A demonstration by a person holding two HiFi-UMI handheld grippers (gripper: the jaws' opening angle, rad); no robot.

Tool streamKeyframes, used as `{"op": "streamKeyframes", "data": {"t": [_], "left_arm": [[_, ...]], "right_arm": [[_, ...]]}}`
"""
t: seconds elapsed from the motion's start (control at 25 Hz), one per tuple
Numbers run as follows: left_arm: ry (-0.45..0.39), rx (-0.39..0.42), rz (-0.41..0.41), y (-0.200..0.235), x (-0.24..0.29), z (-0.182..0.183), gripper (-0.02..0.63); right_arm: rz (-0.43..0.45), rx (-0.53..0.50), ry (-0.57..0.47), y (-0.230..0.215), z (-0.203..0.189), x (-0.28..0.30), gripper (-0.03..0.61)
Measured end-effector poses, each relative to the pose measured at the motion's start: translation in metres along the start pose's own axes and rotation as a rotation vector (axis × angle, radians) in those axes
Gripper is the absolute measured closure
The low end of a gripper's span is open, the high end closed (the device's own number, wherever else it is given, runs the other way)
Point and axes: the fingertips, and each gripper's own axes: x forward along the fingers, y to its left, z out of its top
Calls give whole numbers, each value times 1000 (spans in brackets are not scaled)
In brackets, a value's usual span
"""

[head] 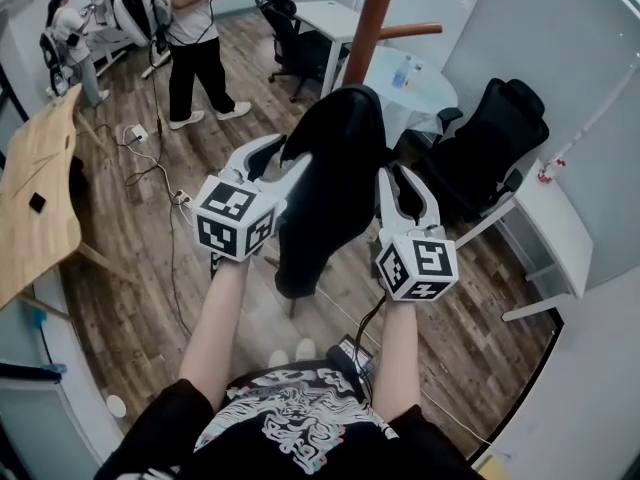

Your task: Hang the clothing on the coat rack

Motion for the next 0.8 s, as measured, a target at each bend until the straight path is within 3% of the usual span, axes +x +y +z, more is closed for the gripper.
{"op": "streamKeyframes", "data": {"t": [0.12, 0.32, 0.4, 0.44, 0.8], "left_arm": [[-17, 28, 49, 5, -15, -1, 446], [-58, 66, 105, 3, -49, -5, 621], [-51, 60, 92, -2, -59, -11, 624], [-45, 56, 84, -6, -62, -15, 624], [16, 30, 64, -53, -88, -42, 624]], "right_arm": [[-12, -6, 12, 6, -4, -10, 489], [-37, -12, 27, 17, -14, -39, 497], [-46, -8, 28, 21, -17, -51, 521], [-48, -8, 30, 23, -18, -56, 578], [-62, -10, 72, 25, -35, -115, 580]]}}
